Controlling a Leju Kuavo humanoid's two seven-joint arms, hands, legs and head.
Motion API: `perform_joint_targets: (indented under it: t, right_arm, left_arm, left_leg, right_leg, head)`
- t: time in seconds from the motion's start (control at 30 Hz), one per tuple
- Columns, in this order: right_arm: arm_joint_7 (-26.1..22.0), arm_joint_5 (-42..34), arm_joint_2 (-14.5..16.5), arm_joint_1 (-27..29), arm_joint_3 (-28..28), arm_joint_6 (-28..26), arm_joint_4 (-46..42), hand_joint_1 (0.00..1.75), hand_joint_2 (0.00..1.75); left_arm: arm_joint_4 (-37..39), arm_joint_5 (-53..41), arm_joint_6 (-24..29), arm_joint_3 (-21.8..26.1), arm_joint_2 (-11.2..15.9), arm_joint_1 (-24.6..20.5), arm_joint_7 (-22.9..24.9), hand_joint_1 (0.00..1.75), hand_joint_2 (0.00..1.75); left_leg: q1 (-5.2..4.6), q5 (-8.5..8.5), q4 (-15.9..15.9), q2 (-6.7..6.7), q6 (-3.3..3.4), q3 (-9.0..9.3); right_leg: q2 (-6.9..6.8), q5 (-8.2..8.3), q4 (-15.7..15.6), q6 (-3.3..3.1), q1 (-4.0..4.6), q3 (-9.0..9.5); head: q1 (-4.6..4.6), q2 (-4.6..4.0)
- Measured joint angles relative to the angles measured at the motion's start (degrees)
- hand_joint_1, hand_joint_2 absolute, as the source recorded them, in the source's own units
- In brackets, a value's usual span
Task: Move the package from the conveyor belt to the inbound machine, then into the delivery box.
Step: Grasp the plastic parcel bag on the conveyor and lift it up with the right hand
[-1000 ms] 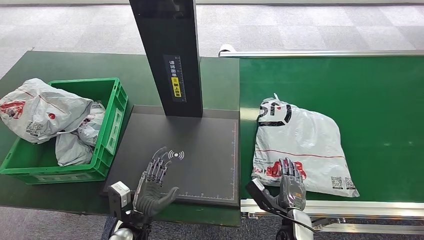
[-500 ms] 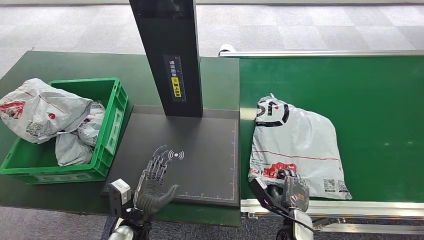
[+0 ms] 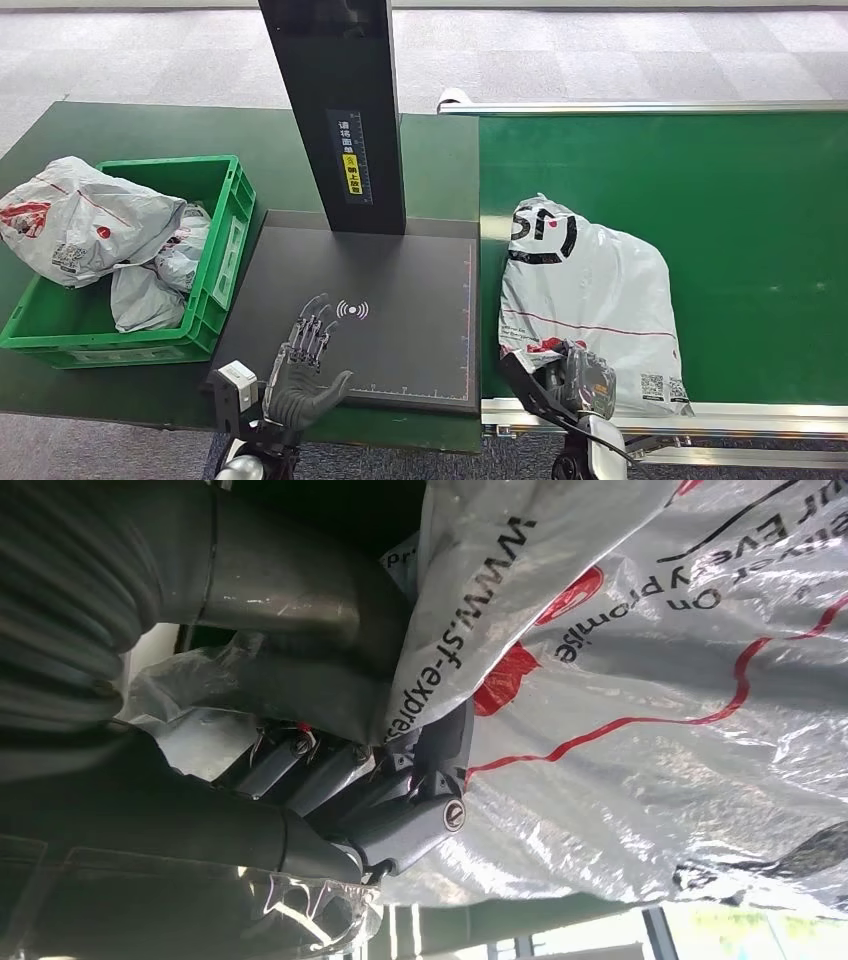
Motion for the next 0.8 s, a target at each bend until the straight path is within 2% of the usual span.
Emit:
perform_joint_targets:
  t: [0.07, 0.13, 0.27, 0.4, 0.53, 0.63, 0.73, 0.8]
  right_arm:
    - [-4.1, -5.6, 0.3, 0.3, 0.1, 3.5, -1.1, 1.75, 1.75]
    - [-9.0, -14.1, 0.7, 1.3, 0.8, 9.6, -4.6, 1.75, 1.75]
    - [-14.8, -31.7, 0.9, 4.8, 3.4, 21.1, -16.9, 1.75, 1.75]
    - [-20.2, -44.7, -0.7, 7.6, 4.9, 27.1, -29.9, 1.75, 1.75]
    - [-21.4, -48.2, -3.3, 8.6, 5.1, 29.9, -39.7, 1.75, 1.75]
    - [-21.6, -48.3, -4.2, 9.0, 5.2, 30.2, -43.4, 1.75, 1.75]
    - [-22.5, -45.5, -5.0, 9.0, 5.8, 29.0, -45.6, 1.75, 1.75]
    - [-22.0, -40.4, -6.0, 8.3, 6.8, 27.2, -46.9, 1.75, 1.75]
  left_arm:
    - [0.0, 0.0, 0.2, 0.1, 0.0, 0.0, -0.3, 0.0, 1.75]
    - [0.0, -0.4, 0.6, 0.1, 0.1, 0.0, -0.9, 0.0, 1.75]
    - [-0.5, -2.1, 1.4, 0.5, 0.3, 0.2, -2.5, 0.0, 1.75]
    - [-2.3, -5.8, 3.1, 1.5, 0.8, 0.5, -4.2, 0.0, 1.75]
    - [-5.0, -7.6, 3.9, 3.8, 1.7, 0.5, -4.5, 0.0, 1.75]
    - [-6.1, -8.0, 3.9, 4.7, 2.1, 0.5, -4.5, 0.0, 1.75]
    - [-6.9, -9.5, 4.8, 5.5, 2.3, 0.5, -4.8, 0.0, 1.75]
    - [-7.9, -10.7, 5.4, 6.7, 2.5, 0.4, -4.9, 0.0, 1.75]
  left_leg:
    - [0.0, 0.0, 0.0, 0.0, 0.0, 0.0]
    - [0.0, 0.0, 0.0, -0.01, 0.0, 0.0]
    - [0.01, 0.0, 0.0, 0.0, 0.0, 0.0]
    - [0.01, 0.0, 0.0, -0.01, 0.0, -0.02]
    - [0.0, 0.0, 0.0, 0.01, 0.0, 0.02]
    - [0.0, 0.0, 0.0, 0.0, 0.0, 0.04]
    - [0.01, 0.01, 0.0, 0.01, -0.01, 0.02]
    - [0.02, 0.01, 0.0, 0.04, -0.01, 0.0]
  right_leg:
    - [0.0, 0.0, 0.0, 0.0, 0.0, 0.0]
    - [0.0, 0.0, 0.0, 0.0, 0.0, -0.01]
    - [0.0, 0.0, 0.0, 0.0, 0.01, -0.03]
    - [-0.01, -0.01, 0.0, 0.0, 0.01, -0.03]
    - [-0.01, 0.0, 0.0, 0.0, 0.0, 0.01]
    - [-0.01, 0.0, 0.0, 0.0, 0.0, 0.02]
    - [-0.01, 0.01, 0.0, -0.01, 0.01, 0.03]
    - [0.0, 0.02, 0.0, -0.02, 0.01, 0.03]
  head:
    - [0.0, 0.0]
    - [-0.01, 0.0]
    - [-0.01, 0.0]
    - [0.0, 0.0]
    - [0.01, 0.0]
    - [0.0, 0.0]
    - [0.0, 0.0]
    - [-0.01, 0.0]
